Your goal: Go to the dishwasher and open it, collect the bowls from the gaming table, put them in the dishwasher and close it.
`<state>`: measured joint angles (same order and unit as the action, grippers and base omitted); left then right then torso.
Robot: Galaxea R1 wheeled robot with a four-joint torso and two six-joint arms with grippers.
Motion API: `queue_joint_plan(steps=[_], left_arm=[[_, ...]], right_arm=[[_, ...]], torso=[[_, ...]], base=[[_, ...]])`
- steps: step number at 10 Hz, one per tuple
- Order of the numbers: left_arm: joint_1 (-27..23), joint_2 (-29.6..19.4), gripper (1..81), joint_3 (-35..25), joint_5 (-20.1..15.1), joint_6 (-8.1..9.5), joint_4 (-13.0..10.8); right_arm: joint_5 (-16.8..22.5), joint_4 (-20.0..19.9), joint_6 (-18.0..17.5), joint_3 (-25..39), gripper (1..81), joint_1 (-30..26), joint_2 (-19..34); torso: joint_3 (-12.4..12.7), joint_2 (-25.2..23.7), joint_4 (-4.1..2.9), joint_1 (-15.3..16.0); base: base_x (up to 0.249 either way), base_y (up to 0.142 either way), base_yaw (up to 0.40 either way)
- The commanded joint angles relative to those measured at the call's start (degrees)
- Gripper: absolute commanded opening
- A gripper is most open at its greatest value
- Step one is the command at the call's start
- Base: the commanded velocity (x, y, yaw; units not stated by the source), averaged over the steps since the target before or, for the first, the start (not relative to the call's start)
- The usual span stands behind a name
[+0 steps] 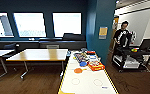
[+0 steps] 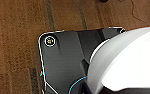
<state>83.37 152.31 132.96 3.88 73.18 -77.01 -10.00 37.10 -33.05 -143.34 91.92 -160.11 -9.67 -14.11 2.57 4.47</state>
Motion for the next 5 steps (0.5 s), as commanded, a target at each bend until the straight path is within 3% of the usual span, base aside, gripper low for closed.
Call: queue_joint_plan(steps=[1, 5], left_arm=[[-2.99, -0.25, 1.0, 1.34, -0.89, -0.49, -0.78], [-2.73, 2.04, 1.0, 5.64, -0.8, -0.58, -0.78]], right_arm=[[0.68, 2.02, -0.17, -1.41, 1.0, -2.47, -1.11], [0.68, 2.46, -0.17, -1.85, 1.0, -2.04, -1.82]], torso=[[0.0, 0.0, 0.0, 0.0], [0.0, 0.0, 0.0, 0.0]], base=[[-0.122, 0.0, 0.0], [-0.122, 0.0, 0.0]])
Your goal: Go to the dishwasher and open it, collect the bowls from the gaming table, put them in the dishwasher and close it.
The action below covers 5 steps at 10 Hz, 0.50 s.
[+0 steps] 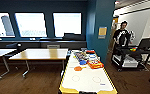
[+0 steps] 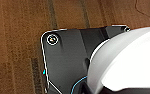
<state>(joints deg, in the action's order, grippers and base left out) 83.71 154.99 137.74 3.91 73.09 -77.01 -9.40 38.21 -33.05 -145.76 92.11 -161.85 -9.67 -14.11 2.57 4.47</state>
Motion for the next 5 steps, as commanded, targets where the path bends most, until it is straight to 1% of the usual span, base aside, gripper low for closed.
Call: queue_joint_plan(steps=[1, 5], left_arm=[[-3.06, -0.55, 1.0, 0.95, -0.84, -0.5, -0.78], [-2.8, -0.2, 1.0, 1.21, -0.92, -0.5, -0.78]], right_arm=[[0.08, 1.43, -0.17, 0.49, 1.0, -2.23, -0.25], [0.35, 1.34, -0.17, -2.15, 1.0, -2.41, -1.66]], torso=[[0.0, 0.0, 0.0, 0.0], [0.0, 0.0, 0.0, 0.0]], base=[[-0.122, 0.0, 0.0], [-0.122, 0.0, 0.0]])
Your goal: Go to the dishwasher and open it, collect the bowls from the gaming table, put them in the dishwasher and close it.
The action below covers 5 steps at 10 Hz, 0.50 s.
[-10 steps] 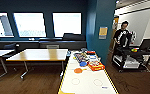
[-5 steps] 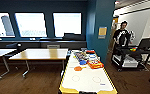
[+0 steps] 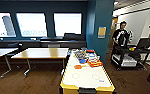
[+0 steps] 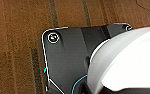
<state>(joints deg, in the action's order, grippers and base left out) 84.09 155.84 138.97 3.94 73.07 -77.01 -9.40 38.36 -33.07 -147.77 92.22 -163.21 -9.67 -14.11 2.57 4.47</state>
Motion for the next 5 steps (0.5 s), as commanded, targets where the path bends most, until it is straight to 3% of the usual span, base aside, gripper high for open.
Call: queue_joint_plan(steps=[1, 2, 5], left_arm=[[-3.1, -1.4, 1.0, 0.07, -0.86, -0.47, -0.78], [-2.83, -2.2, 1.0, -0.02, -0.77, -0.47, -0.6], [-1.07, -5.71, 1.0, 1.29, 5.11, -0.39, 0.1]], right_arm=[[0.35, 1.1, -0.15, -0.22, 1.0, -2.52, -0.21], [0.35, 1.19, -0.15, -0.31, 1.0, -2.43, -0.13], [0.26, 0.84, -0.33, -0.75, 1.0, -2.52, 1.1]], torso=[[0.0, 0.0, 0.0, 0.0], [0.0, 0.0, 0.0, 0.0], [0.0, 0.0, 0.0, 0.0]], base=[[-0.122, 0.0, 0.0], [-0.122, 0.0, 0.0], [-0.122, 0.0, 0.0]])
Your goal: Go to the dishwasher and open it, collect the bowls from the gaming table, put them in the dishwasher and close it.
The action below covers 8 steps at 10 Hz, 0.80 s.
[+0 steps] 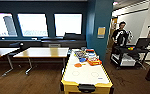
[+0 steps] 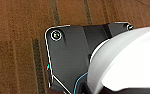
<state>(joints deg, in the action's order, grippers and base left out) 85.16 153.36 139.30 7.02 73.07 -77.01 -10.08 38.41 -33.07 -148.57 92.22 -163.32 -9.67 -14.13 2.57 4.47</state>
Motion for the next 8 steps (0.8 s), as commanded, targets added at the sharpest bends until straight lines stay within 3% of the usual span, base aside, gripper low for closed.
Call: queue_joint_plan(steps=[1, 3, 8], left_arm=[[-1.71, -3.58, 1.0, 1.68, 2.65, -0.47, 0.1], [-1.18, -3.76, 1.0, 4.05, 5.46, -0.38, 0.1], [-1.09, -1.73, 1.0, 5.46, 5.72, -0.38, -0.42]], right_arm=[[0.94, 0.7, -0.41, -0.05, 1.0, -2.61, 1.74], [0.94, 0.52, -0.41, -0.22, 1.0, -2.7, 2.27], [1.12, 1.05, -0.24, -0.4, 1.0, -2.96, 0.69]], torso=[[0.0, 0.0, 0.0, 0.0], [0.0, 0.0, 0.0, -0.02], [0.0, 0.0, 0.0, -0.05]], base=[[-0.122, 0.0, 0.0], [-0.122, 0.0, 0.0], [-0.122, 0.0, 0.0]])
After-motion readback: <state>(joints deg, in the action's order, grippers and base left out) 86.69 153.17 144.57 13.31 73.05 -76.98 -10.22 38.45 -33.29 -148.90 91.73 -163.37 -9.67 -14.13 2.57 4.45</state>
